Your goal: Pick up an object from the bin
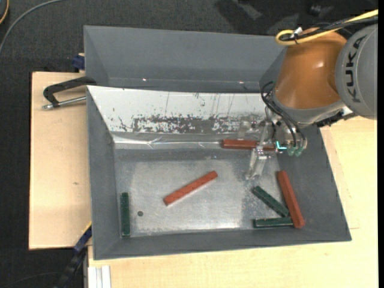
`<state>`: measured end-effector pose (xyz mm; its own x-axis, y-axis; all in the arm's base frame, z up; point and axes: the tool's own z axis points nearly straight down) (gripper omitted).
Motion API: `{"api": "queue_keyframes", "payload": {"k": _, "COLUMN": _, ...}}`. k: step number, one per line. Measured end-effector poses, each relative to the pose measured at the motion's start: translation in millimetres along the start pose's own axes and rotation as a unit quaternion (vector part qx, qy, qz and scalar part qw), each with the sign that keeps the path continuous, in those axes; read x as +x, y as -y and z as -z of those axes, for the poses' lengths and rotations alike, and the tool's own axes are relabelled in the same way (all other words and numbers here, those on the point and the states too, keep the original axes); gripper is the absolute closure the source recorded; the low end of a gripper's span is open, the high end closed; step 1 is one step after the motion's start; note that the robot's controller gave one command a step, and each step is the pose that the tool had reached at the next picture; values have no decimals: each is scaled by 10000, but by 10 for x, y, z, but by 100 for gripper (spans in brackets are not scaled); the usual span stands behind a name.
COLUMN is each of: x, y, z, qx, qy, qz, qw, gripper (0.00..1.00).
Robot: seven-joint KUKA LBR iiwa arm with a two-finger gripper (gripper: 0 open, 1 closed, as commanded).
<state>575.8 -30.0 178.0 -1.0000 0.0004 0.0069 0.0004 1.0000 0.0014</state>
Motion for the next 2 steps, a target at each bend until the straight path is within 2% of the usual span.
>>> {"api": "queue_keyframes", "payload": {"k": 1, "x": -229, "y": -402, "z": -1114, "qx": -7, "qy": -1, "qz": -291, "qw": 9996, "gripper": 0}}
{"api": "queue_keyframes", "payload": {"k": 2, "x": -250, "y": -384, "z": -1067, "qx": 0, "qy": 37, "qz": -299, "qw": 9995, "gripper": 100}}
